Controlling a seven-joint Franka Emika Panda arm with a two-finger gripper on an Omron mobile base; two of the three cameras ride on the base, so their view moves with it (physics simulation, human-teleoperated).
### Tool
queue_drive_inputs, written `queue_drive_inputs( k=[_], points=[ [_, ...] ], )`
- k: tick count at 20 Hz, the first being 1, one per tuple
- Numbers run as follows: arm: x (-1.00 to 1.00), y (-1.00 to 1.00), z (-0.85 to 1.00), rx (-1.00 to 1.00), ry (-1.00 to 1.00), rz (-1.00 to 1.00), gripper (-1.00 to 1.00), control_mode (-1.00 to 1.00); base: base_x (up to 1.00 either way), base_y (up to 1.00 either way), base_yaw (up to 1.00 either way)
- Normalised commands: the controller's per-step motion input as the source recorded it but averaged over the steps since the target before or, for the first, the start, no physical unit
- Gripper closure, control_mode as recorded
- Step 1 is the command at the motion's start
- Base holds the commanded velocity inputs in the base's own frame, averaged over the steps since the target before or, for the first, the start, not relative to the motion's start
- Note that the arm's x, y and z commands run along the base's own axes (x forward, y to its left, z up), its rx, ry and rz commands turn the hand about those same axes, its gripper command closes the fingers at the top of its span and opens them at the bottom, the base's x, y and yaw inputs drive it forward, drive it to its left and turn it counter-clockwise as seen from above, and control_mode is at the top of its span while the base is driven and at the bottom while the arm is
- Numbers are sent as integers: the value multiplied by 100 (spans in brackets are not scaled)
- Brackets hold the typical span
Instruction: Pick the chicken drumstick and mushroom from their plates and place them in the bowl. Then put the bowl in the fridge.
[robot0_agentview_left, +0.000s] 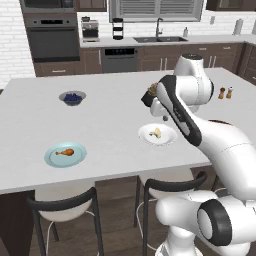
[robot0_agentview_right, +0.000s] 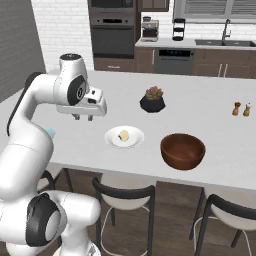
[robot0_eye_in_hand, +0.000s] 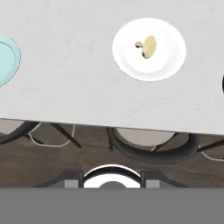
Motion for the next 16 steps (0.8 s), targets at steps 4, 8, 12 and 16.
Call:
queue_drive_inputs(
  k=[4, 8, 12, 16],
  points=[
    [-2, -20, -7, 0, 0, 0, -100, -100, 0, 0, 0],
    [2, -57, -54, -6, 0, 4, -100, -100, 0, 0, 0],
    [83, -26, -57, -6, 4, 0, -100, -100, 0, 0, 0],
    [100, -6, -35, 0, 1, 0, -100, -100, 0, 0, 0]
  ],
)
